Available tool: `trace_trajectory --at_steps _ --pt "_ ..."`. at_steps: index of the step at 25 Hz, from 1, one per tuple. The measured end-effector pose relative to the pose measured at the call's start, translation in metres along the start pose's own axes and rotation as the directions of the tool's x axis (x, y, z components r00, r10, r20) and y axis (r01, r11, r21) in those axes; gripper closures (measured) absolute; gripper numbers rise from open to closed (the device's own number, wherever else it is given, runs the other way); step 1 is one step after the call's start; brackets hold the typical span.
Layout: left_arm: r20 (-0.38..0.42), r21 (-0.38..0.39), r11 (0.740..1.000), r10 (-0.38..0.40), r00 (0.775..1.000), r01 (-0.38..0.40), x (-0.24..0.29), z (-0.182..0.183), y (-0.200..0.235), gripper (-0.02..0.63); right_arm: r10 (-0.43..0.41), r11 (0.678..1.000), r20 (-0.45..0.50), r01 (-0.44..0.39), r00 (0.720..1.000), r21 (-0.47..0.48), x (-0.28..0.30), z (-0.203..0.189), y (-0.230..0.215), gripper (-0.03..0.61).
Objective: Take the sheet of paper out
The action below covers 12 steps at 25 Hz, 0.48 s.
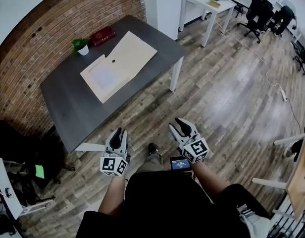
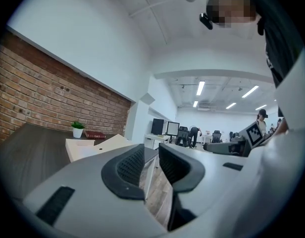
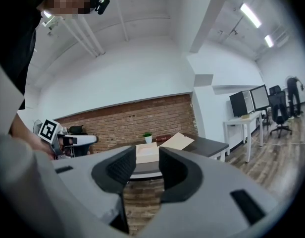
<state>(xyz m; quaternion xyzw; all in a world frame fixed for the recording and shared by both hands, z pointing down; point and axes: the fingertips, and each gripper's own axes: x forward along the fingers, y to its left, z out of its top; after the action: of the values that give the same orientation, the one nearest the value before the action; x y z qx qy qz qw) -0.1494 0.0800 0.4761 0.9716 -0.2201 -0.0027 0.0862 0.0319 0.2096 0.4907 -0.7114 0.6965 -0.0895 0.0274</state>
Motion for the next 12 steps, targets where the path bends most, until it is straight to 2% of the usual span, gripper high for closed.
trace_trajectory --at_steps 7,12 --pt "0.002 -0.031 0.999 0.041 0.999 -0.041 0.066 0.006 0.064 0.528 0.054 0.998 -0.036 -0.055 0.998 -0.019 0.093 0.018 -0.025 0.433" --pt "0.003 -0.004 0.999 0.05 0.999 -0.05 0.111 0.013 0.106 0.528 0.1 0.994 -0.046 -0.102 0.994 -0.042 0.16 0.036 -0.04 0.433"
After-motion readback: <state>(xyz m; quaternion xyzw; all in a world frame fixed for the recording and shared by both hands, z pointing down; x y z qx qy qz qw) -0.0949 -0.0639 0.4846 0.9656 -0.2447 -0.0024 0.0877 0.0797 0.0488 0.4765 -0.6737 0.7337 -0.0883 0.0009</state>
